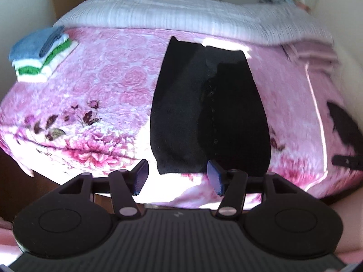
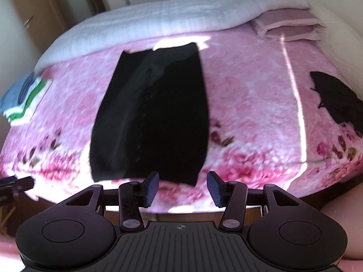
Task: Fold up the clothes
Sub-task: 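Lower both grippers onto the black garment's hem and grasp it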
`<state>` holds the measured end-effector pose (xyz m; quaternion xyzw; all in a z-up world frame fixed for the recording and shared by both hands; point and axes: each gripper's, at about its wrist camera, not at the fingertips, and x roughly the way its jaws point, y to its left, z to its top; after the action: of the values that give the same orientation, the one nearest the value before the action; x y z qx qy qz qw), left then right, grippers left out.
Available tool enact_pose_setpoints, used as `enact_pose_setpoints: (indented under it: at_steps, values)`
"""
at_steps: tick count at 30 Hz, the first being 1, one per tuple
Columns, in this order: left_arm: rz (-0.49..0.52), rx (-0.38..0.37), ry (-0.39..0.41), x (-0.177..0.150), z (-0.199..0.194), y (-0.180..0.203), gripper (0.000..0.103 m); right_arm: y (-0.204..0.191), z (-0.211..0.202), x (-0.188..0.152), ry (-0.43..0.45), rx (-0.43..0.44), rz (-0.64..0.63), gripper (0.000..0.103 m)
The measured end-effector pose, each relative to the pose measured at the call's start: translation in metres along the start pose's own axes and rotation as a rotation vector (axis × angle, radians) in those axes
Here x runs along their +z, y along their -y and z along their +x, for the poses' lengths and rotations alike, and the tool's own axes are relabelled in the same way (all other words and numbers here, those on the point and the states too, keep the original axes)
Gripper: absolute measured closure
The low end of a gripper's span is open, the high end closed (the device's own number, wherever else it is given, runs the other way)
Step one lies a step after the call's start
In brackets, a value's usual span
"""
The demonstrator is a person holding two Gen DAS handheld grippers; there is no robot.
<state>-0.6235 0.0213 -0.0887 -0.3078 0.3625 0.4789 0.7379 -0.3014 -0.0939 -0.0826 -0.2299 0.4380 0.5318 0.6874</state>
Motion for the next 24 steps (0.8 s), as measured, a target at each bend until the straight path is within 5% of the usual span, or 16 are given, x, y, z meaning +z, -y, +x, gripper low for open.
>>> enact_pose_setpoints:
  at_steps: [6,16,24]
  values:
    - [-0.113,-0.119,-0.040,0.019,0.064,-0.049,0.050,0.036,0.036,0.019,0.046,0.114,0.084,0.052]
    - [-0.283,-0.330,-0.280,0.006,0.235,-0.107,0.055,0.073,0.192,0.017,-0.164,0.207,0.248,0.052]
    - [-0.272,-0.505,-0.247,-0.007,0.297,-0.146,0.056,0.120,0.259,-0.013,-0.123,0.344,0.386,0.052]
